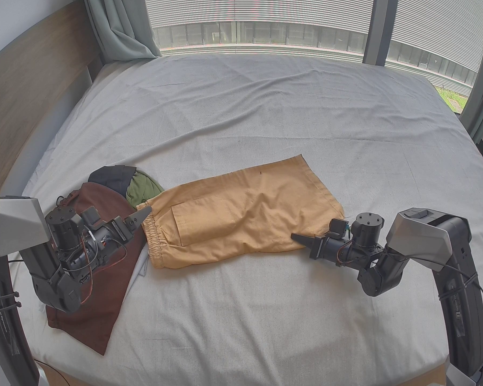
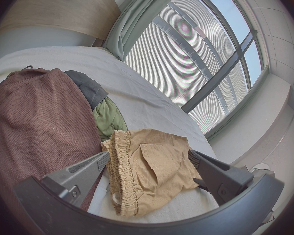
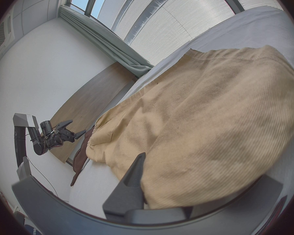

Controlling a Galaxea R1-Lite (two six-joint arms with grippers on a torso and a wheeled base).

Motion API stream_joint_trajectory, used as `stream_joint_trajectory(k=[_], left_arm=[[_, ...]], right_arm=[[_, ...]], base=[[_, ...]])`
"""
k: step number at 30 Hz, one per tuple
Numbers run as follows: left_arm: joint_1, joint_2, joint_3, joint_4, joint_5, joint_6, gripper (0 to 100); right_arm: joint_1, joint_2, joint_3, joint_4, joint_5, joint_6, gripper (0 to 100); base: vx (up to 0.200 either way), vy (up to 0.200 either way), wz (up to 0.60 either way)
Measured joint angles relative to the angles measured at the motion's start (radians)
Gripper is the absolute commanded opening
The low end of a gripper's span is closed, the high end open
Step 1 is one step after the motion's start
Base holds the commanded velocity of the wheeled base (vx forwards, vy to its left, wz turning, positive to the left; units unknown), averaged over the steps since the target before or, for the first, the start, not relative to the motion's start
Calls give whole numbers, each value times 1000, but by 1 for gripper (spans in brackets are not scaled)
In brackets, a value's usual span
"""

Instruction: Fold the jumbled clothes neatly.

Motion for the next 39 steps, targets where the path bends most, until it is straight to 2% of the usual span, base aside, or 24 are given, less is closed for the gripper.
stream_joint_trajectory(k=[24, 33, 39], left_arm=[[-9, -17, 14, 0, -14, -1, 100], [-19, -29, 24, 0, -22, -1, 100], [-35, -44, 33, 0, -36, -2, 100]], right_arm=[[-1, -191, 384, -70, -14, -9, 0], [-4, -227, 531, -140, -22, -11, 0], [-8, -262, 642, -153, -23, -44, 0]], base=[[0, 0, 0], [0, 0, 0], [0, 0, 0]])
